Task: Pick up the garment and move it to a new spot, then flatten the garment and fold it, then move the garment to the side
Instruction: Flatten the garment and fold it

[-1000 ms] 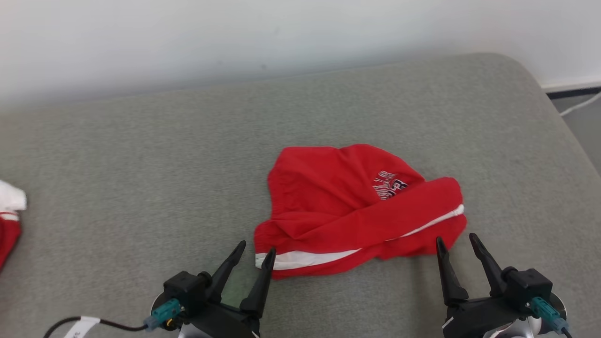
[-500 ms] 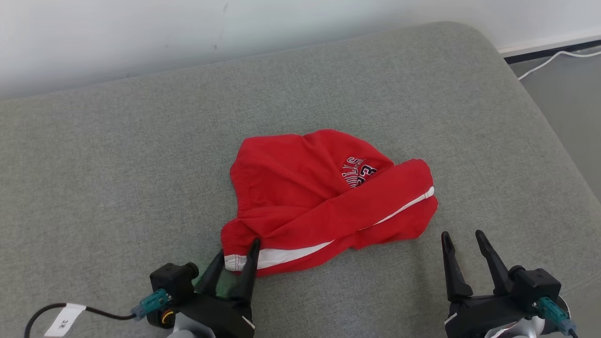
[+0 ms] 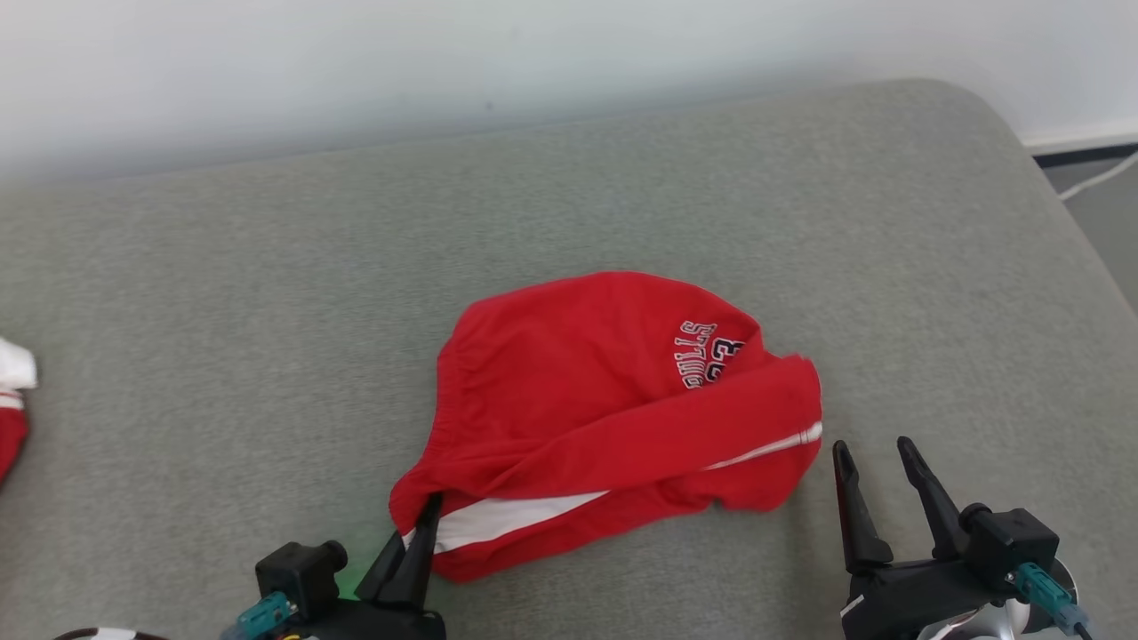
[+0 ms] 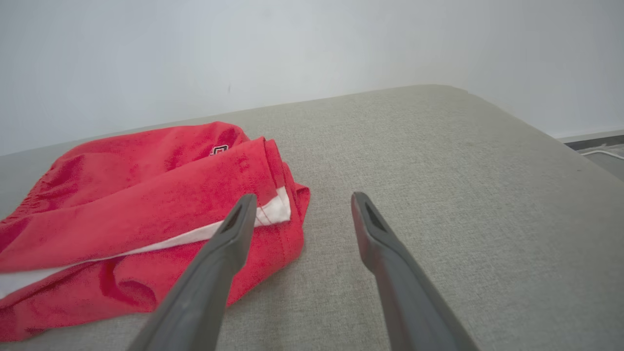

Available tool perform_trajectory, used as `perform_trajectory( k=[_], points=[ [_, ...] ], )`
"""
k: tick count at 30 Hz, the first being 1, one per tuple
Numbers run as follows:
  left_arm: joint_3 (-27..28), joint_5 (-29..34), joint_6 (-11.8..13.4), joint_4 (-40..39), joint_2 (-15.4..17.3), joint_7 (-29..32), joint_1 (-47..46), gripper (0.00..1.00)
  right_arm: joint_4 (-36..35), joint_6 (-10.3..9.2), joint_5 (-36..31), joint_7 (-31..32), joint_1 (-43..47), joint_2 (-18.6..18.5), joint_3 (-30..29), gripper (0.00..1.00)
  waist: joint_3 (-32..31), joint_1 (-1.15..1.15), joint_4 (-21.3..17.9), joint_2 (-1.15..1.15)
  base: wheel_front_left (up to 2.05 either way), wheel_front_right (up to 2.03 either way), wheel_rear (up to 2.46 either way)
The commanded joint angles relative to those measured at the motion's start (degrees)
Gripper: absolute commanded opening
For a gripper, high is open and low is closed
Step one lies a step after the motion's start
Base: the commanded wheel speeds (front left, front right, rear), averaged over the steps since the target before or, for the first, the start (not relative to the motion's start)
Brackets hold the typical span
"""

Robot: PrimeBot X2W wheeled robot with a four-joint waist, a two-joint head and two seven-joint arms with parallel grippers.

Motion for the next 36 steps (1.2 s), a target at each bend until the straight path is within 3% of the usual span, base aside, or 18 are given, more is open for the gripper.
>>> perform_trajectory(
  k=[1, 8, 9, 10, 11, 18, 30, 33, 34, 35, 36],
  points=[
    [0.1, 0.4, 0.0, 0.1, 0.8, -0.1, 1.2, 0.0, 0.0, -0.06, 0.4, -0.3, 0.0, -0.4, 0.3, 1.0, -1.1, 0.0, 2.3, 0.0, 0.0, 0.0, 0.0],
    [0.3, 2.0, 0.0, 0.3, 2.4, -0.1, 2.3, 0.0, 0.5, -0.06, 0.6, -0.3, -0.6, -1.4, 2.8, 1.0, -1.6, 0.0, 5.3, 0.0, 0.0, 0.0, 0.0],
    [0.6, 2.2, 0.0, 0.2, 2.4, -0.1, 2.3, 0.21, 0.6, -0.06, 0.7, -0.3, -0.6, -1.4, 3.1, 1.0, -1.6, 0.0, 5.5, 0.0, 0.0, 0.0, 0.0],
    [1.1, 2.6, 0.0, -0.1, 2.3, -0.1, 2.2, 0.8, 0.7, -0.06, 0.8, -0.3, -0.7, -1.5, 3.7, 1.0, -1.6, 0.0, 5.7, 0.0, 0.0, 0.0, 0.0],
    [1.3, 2.6, 0.0, -0.3, 2.1, -0.1, 2.3, 1.0, 0.9, -0.06, 1.0, -0.3, -0.7, -1.6, 4.4, 1.0, -1.6, 0.0, 5.9, 0.0, 0.0, 0.0, 0.0],
    [2.4, 4.7, 0.0, -1.9, 1.1, -0.1, 2.5, 1.0, 1.4, -0.06, 2.1, -0.3, -0.5, -2.8, 8.8, 1.0, -1.4, 0.0, 6.6, 0.0, 0.0, 0.0, 0.0],
    [2.6, 6.0, 0.0, -3.5, -0.2, -0.1, 4.1, 1.0, 5.3, -0.06, 5.0, -0.3, -3.0, -3.8, 10.5, 0.99, -1.2, 0.0, 8.0, 0.0, 0.0, 0.0, 0.0],
    [2.5, 6.2, 0.0, -3.7, -0.4, -0.1, 4.1, 1.0, 6.1, -0.06, 6.0, -0.3, -3.4, -3.9, 10.7, 0.75, -1.1, 0.0, 8.5, 0.0, 0.0, 0.0, 0.0],
    [2.6, 6.3, 0.0, -3.7, -0.4, -0.1, 4.2, 1.0, 6.4, -0.06, 6.4, -0.3, -3.5, -3.9, 10.9, 0.49, -1.1, 0.0, 8.7, 0.0, 0.0, 0.0, 0.0],
    [2.8, 6.4, 0.0, -3.8, -0.4, -0.1, 4.2, 1.0, 6.6, -0.06, 6.5, -0.3, -3.7, -4.0, 11.0, 0.45, -1.1, 0.0, 8.8, 0.0, 0.0, 0.0, 0.0],
    [2.8, 6.4, 0.0, -3.9, -0.5, -0.1, 4.3, 1.0, 6.6, -0.06, 6.8, -0.3, -3.8, -4.0, 11.1, 0.29, -1.1, 0.0, 8.9, 0.0, 0.0, 0.0, 0.0]
  ],
)
